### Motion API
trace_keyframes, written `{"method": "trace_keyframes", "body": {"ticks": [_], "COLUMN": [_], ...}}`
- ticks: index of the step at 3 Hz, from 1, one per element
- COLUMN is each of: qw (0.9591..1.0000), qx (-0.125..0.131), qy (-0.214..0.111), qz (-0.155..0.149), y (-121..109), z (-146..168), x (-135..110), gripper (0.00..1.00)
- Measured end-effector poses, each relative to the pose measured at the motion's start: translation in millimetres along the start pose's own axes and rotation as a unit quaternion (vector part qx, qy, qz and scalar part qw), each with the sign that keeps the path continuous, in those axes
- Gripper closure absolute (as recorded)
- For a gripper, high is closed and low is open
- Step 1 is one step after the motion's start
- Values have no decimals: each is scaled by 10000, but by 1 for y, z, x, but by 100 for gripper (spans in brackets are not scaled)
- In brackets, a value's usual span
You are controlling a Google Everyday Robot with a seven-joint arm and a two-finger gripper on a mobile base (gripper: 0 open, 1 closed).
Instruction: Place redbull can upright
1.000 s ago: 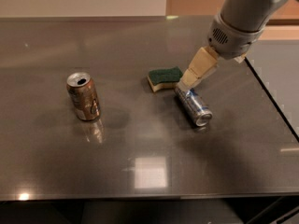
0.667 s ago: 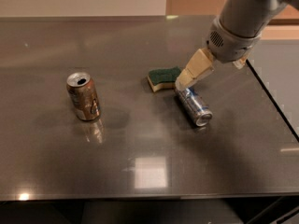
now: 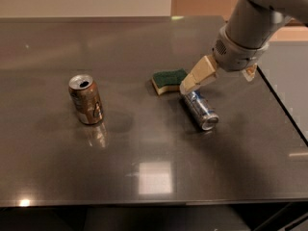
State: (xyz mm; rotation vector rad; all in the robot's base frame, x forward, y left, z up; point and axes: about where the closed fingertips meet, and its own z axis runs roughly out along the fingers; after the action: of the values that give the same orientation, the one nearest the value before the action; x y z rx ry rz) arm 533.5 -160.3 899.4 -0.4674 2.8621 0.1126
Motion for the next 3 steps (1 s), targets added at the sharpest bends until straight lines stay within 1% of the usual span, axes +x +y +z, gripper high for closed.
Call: {"method": "trace_keyframes", "body": {"ticks": [1,3], "qw": [9999,9990], "qx": [37,-68], "qy": [112,367], "qz": [43,-252], "y": [-2,8], "z": [12,39], "x": [-5,-22], "gripper": [0,0]}}
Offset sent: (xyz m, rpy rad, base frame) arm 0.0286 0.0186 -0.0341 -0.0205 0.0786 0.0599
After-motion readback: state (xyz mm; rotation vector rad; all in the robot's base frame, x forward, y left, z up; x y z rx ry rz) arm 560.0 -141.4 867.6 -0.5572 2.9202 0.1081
